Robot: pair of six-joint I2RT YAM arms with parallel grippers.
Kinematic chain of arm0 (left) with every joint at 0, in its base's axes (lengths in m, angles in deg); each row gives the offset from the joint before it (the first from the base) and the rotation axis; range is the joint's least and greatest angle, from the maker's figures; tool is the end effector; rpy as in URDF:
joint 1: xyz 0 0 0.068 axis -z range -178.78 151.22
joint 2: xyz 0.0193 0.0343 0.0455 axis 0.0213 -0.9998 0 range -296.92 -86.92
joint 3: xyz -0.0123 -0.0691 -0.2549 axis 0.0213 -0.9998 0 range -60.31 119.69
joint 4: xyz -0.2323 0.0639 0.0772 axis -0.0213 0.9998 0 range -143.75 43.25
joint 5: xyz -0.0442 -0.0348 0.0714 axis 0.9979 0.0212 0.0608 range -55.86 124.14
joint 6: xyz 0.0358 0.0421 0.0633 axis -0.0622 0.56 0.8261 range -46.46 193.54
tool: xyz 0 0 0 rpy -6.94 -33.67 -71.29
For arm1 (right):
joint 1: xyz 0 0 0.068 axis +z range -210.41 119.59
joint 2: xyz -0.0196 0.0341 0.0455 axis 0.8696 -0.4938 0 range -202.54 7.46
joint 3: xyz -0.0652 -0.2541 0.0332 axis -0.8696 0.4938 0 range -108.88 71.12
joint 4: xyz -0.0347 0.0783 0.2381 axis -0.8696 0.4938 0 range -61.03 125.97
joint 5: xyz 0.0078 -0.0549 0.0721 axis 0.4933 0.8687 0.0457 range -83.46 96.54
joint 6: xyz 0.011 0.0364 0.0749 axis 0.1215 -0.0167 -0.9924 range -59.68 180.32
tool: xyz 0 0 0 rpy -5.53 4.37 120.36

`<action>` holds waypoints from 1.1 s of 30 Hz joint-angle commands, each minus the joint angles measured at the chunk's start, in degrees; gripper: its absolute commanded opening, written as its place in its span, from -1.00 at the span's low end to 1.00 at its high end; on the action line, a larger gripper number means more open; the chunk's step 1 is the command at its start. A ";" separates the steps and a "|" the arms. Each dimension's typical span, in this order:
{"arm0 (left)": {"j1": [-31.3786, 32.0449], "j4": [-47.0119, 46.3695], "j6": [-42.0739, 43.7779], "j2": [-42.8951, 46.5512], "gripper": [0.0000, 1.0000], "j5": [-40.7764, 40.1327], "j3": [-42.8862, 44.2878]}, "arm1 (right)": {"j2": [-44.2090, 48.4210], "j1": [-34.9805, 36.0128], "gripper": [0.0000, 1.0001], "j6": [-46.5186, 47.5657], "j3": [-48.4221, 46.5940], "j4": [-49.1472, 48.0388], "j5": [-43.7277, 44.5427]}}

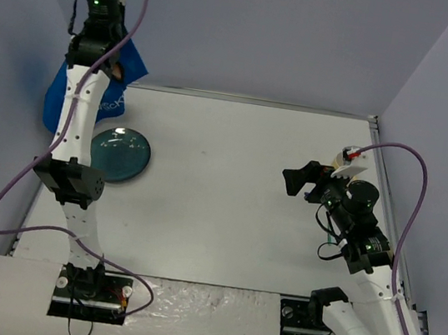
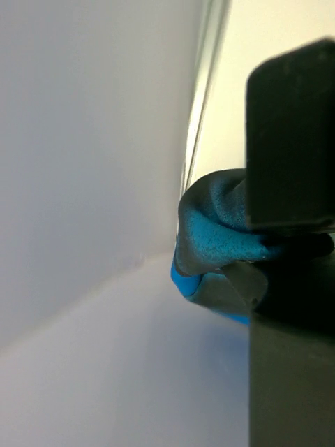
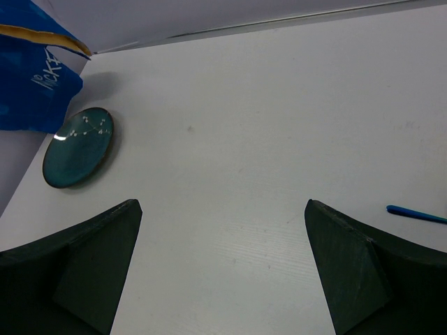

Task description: Set the dinner table for one person

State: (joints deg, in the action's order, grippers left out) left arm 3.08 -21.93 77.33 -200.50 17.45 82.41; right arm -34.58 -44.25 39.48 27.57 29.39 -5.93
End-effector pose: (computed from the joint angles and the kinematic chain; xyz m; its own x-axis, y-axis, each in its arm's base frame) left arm 0.4439 0.0068 0.5081 -0.0635 0.0654 -0.9958 -0.2521 0.9644 0.0794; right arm 0.1978 0.0739 0.3535 -0.1534 0.3171 -0.9359 -0.4542 0.8185 0.3517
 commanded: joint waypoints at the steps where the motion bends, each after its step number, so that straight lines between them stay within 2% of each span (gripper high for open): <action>1: 10.75 -0.97 3.12 2.40 -1.00 2.53 2.69 | -0.58 0.18 1.00 -0.24 -1.20 -4.25 -0.14; 5: 14.27 1.59 2.24 -0.53 -1.00 2.35 6.20 | -0.58 0.18 1.00 0.25 -1.76 -3.81 -0.29; 9: 21.44 2.35 3.17 1.22 -1.00 2.48 2.85 | -0.13 0.19 1.00 0.96 -2.21 -3.04 0.29; 13: 29.75 1.41 -0.29 5.28 -1.00 3.74 -10.10 | 0.27 0.18 1.00 0.56 -0.81 -2.56 1.38; 16: 34.75 -3.66 -6.30 7.92 -1.00 5.26 -21.65 | 0.82 0.18 1.00 -0.25 0.91 -2.27 3.40; 18: 37.69 -8.30 -9.23 8.18 -1.00 6.05 -31.39 | 1.39 0.18 1.00 -1.44 2.99 -2.18 4.88; 20: 40.88 -9.59 -13.70 7.24 -1.00 7.98 -37.48 | 2.06 0.18 1.00 -2.56 4.46 -2.18 7.21; 26: 43.32 -13.49 -22.34 6.92 -1.00 9.97 -47.92 | 1.00 0.18 1.00 -3.98 8.71 -2.00 7.85; 29: 43.19 -13.58 -22.70 5.30 -1.00 9.66 -47.05 | -1.33 0.18 1.00 -5.14 10.20 -2.31 6.27; 32: 42.58 -13.80 -22.51 3.04 -0.84 9.79 -44.10 | -5.90 0.18 1.00 -6.16 10.76 -2.72 6.31; 33: 42.26 -13.80 -22.44 2.37 -0.63 10.20 -43.20 | -7.20 0.19 1.00 -6.33 10.68 -2.90 6.22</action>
State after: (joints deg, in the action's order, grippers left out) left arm 46.47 -29.42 57.67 -198.78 27.29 33.55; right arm -37.25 -44.22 35.14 38.21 30.44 0.26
